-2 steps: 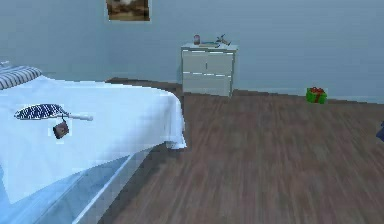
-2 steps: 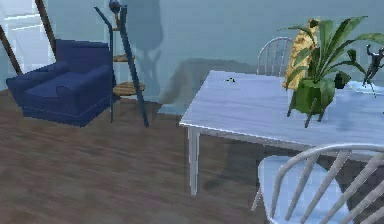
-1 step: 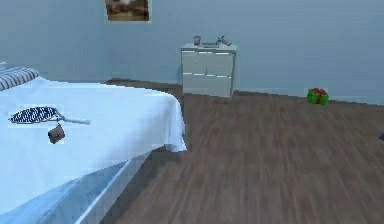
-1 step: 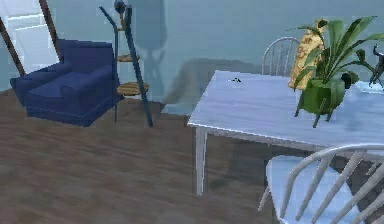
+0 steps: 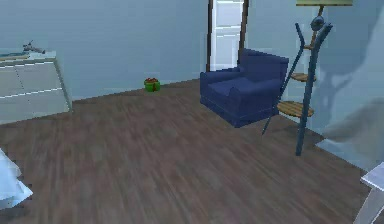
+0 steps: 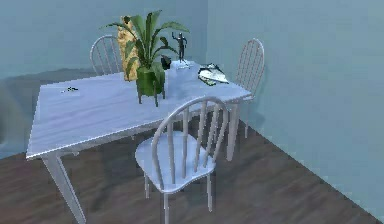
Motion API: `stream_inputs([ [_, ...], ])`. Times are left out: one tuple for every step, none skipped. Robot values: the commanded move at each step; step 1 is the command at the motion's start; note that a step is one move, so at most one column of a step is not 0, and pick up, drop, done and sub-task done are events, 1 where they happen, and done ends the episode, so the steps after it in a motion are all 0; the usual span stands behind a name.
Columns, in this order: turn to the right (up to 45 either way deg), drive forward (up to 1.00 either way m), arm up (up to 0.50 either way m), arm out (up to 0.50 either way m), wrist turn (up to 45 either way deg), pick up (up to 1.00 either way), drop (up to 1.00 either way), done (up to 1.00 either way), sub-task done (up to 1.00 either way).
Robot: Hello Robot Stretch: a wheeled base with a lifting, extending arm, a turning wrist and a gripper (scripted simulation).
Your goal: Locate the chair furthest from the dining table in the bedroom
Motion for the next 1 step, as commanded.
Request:
stream_inputs([
  [12.0, 0.0, 0.0, 0.0, 0.0, 0.0, 0.0, 0.0, 0.0],
])
